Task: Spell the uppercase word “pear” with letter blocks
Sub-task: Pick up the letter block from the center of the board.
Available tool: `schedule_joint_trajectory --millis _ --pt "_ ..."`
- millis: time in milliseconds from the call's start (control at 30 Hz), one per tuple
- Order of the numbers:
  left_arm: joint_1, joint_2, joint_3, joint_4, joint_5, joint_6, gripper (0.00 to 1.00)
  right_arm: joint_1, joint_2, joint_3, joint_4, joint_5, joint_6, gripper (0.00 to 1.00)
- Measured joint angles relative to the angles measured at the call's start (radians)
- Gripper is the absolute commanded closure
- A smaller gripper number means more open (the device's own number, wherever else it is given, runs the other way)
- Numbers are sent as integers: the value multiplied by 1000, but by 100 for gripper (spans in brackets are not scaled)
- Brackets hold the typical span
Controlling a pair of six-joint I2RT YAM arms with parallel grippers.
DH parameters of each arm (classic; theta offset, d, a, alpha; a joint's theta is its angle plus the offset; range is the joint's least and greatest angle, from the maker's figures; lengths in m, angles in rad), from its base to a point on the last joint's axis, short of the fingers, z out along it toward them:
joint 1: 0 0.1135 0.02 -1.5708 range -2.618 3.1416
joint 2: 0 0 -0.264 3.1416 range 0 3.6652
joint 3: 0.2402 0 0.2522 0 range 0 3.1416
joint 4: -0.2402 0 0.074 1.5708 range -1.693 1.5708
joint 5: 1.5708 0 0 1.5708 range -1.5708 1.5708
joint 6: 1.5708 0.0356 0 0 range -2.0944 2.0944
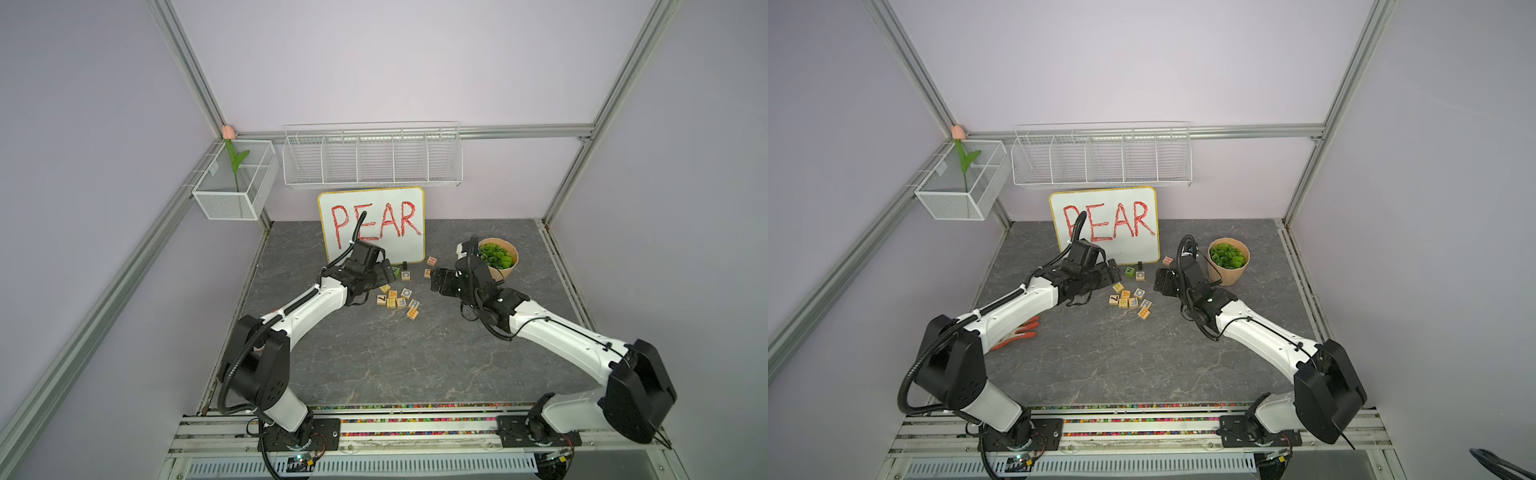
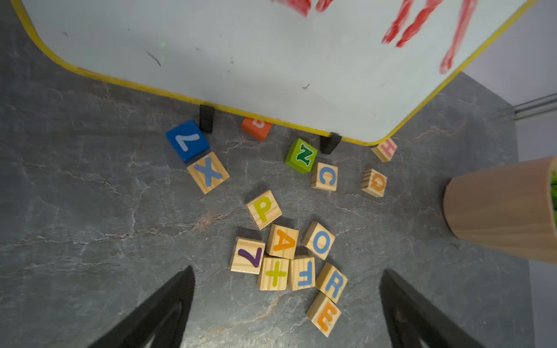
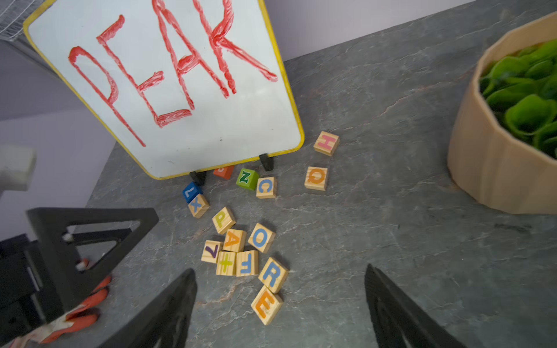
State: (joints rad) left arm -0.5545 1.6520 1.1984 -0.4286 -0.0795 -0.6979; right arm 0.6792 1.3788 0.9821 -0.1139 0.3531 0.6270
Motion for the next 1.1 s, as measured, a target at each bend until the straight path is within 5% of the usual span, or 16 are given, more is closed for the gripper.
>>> schedule_joint_trajectory --millis 467,1100 --pt "0 309 233 -95 -4 -2 22 -5 -118 -41 -70 202 -169 11" --pt "-5 445 315 -156 -55 -27 45 -18 -118 -55 -93 223 -218 11"
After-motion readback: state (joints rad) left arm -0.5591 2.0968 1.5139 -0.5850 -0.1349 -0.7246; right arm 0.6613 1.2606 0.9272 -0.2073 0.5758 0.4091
